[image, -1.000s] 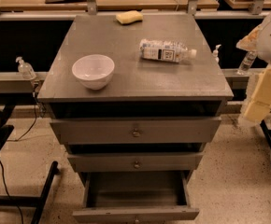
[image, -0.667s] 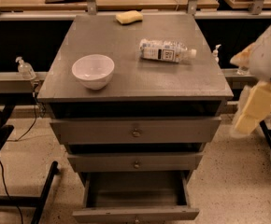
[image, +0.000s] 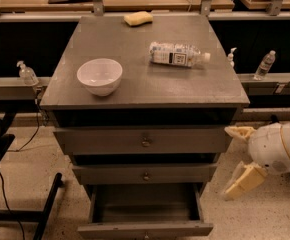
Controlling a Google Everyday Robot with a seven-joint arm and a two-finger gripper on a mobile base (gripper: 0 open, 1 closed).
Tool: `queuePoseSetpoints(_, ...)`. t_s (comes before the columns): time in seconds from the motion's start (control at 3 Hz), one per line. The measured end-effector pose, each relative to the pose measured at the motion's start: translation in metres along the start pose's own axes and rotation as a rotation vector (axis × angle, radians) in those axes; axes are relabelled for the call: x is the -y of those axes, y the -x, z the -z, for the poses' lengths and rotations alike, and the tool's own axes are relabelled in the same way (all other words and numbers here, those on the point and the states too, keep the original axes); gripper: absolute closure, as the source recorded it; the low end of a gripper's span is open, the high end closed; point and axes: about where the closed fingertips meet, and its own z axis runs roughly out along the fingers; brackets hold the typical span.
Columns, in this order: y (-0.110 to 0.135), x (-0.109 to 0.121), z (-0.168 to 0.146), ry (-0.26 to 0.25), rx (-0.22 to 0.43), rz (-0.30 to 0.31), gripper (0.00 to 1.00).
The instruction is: Close bottom drawer
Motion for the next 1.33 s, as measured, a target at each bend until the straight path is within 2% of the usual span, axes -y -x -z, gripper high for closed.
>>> queuePoseSetpoints(0.33,-0.01,-0.001,0.008,-0.032,0.101,-0.038,0.0)
queuePoseSetpoints(0.67,-0.032,0.001,0.006,-0.036,0.098,-0.067,0.0)
queuePoseSetpoints(1.0,-0.094,-0.007,-0.027,0.008,0.22,-0.096,0.0)
queuePoseSetpoints(1.33,-0.155,-0.02,-0.073,0.074,0.325,-0.115,0.0)
